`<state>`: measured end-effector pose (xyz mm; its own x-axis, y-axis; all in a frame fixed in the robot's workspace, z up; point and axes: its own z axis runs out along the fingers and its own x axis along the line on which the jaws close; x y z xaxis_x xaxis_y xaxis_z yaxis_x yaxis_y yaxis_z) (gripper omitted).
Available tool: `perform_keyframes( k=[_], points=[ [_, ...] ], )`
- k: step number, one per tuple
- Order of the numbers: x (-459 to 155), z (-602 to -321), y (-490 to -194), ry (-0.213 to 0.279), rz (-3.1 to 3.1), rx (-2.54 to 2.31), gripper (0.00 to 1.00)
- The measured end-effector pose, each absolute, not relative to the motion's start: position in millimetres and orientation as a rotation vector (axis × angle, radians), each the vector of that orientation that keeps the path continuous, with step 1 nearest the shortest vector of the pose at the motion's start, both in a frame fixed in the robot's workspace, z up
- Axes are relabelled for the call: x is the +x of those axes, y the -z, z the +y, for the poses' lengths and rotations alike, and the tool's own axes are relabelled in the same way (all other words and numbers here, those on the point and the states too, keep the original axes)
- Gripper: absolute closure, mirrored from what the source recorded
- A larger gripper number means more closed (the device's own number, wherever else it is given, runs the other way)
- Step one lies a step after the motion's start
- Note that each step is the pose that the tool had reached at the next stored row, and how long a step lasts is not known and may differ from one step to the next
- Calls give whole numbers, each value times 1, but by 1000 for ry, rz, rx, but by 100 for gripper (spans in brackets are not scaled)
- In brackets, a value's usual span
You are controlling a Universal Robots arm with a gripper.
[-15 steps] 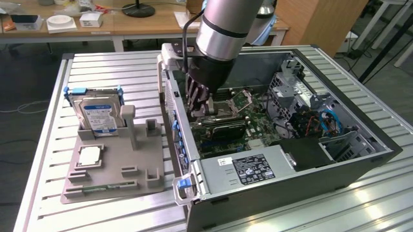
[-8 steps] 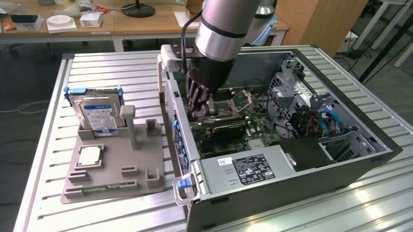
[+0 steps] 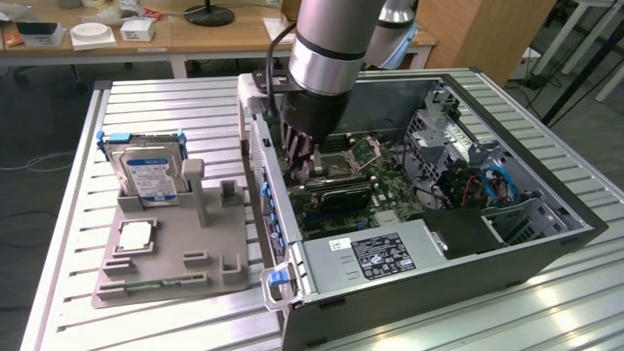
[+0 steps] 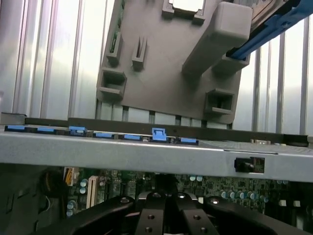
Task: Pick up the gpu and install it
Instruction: 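Press down on the gpu until it lock into place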
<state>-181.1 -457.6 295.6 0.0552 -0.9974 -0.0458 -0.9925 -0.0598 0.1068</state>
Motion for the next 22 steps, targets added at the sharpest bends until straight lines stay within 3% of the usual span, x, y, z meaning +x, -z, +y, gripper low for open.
perform_keyframes(
  k=[12,18,22],
  points=[
    [-184,-458,-295,165,-2121,2248,89],
    [-186,-458,-293,130,-2137,2266,89],
    [-186,-458,-296,132,-2138,2267,89]
  ],
)
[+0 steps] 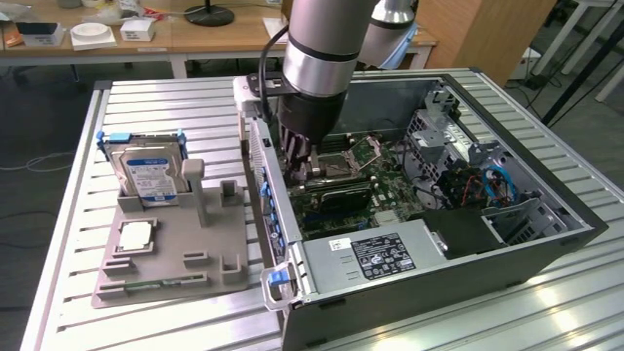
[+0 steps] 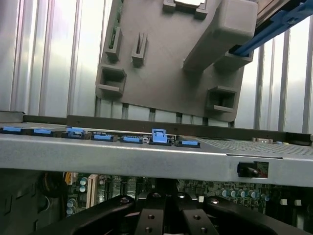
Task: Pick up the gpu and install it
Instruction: 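Press down on the gpu until it lock into place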
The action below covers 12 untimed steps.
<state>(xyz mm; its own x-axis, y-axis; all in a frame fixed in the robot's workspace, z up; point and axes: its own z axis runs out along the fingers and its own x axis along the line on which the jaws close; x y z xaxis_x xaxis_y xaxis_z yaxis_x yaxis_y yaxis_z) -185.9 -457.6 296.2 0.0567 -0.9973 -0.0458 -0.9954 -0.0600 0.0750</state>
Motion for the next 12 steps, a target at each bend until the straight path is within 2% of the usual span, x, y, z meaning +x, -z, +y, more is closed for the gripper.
perform_keyframes(
  k=[3,12],
  points=[
    [-187,-458,-306,136,-2139,2268,89],
    [-191,-458,-302,138,-2139,2259,89]
  ],
)
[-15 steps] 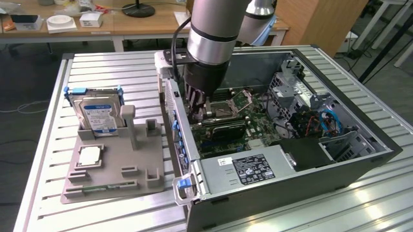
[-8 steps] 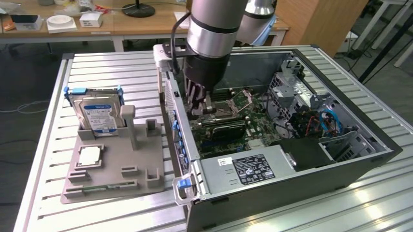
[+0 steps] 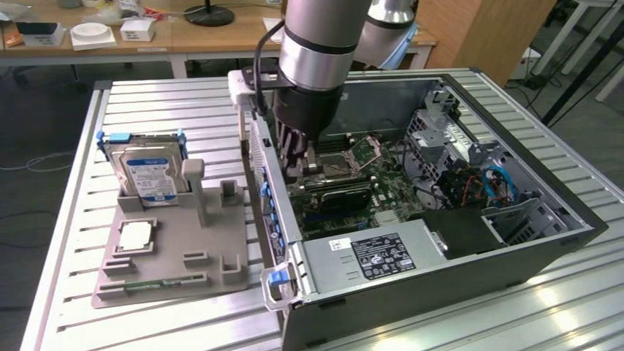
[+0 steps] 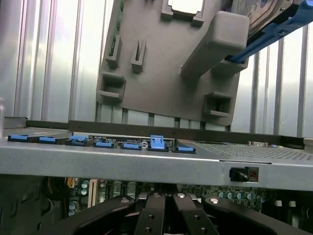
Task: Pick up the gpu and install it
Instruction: 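Press down on the gpu until it lock into place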
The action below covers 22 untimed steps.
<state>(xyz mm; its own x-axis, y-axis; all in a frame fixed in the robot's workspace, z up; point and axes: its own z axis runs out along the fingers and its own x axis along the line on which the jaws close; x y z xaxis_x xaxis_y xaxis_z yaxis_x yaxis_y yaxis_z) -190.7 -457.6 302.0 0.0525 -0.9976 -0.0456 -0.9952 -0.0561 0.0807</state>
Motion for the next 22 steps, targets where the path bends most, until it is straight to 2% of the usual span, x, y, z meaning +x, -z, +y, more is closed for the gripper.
perform_keyframes(
  k=[15,22],
  points=[
    [-191,-458,-290,122,-2144,2263,89],
    [-171,-458,-288,110,-2149,2271,89]
  ],
)
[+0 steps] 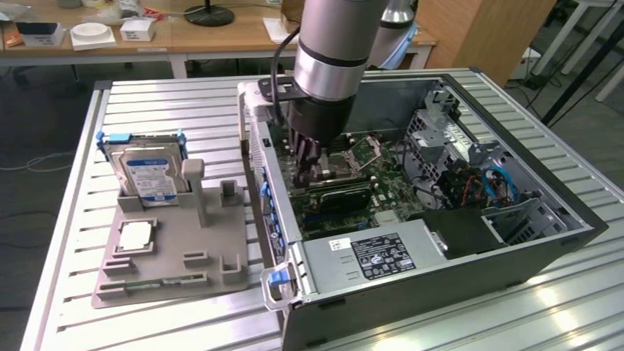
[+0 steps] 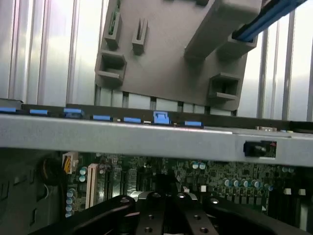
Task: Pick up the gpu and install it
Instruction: 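Press down on the gpu until it lock into place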
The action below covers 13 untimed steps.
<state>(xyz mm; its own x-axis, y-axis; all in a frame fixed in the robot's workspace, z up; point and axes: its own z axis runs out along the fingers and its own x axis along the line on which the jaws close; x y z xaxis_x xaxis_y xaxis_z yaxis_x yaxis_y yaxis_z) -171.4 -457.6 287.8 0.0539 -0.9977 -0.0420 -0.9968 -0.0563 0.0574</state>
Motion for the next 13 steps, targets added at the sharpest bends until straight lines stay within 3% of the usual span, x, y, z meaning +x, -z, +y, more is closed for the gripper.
perform_keyframes(
  k=[13],
  points=[
    [-131,-457,-280,82,-2160,2285,89]
  ],
)
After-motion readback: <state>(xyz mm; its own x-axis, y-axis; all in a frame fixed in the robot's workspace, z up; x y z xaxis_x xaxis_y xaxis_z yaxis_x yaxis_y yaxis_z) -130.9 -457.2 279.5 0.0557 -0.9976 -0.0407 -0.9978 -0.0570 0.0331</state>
